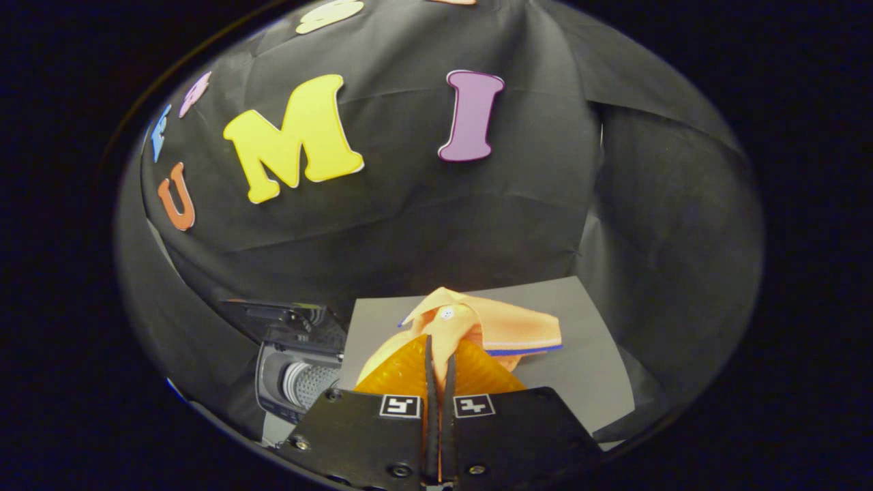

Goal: Put the clothes into the washing machine and then close the washing machine lid.

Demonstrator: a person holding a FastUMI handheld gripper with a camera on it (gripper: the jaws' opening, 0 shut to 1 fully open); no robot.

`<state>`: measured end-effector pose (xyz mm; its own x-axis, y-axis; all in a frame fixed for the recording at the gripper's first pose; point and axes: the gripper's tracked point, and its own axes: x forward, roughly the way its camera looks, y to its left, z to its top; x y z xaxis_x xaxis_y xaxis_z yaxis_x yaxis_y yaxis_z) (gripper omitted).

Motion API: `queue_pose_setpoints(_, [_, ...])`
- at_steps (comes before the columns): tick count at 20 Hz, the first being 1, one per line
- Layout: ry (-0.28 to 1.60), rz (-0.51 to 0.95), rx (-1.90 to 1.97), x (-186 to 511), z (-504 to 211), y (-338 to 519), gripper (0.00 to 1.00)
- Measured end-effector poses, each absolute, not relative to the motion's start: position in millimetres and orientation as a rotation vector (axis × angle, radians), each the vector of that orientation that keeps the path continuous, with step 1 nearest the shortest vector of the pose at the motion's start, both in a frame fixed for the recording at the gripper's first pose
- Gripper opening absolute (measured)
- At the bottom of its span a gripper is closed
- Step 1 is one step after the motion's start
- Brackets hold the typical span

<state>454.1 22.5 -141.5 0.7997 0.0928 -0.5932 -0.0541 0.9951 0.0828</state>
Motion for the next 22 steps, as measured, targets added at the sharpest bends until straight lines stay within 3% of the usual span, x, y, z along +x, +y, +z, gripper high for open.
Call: queue_pose_setpoints(22, [0.493,0.200,0.111,399,-48,158,0.05])
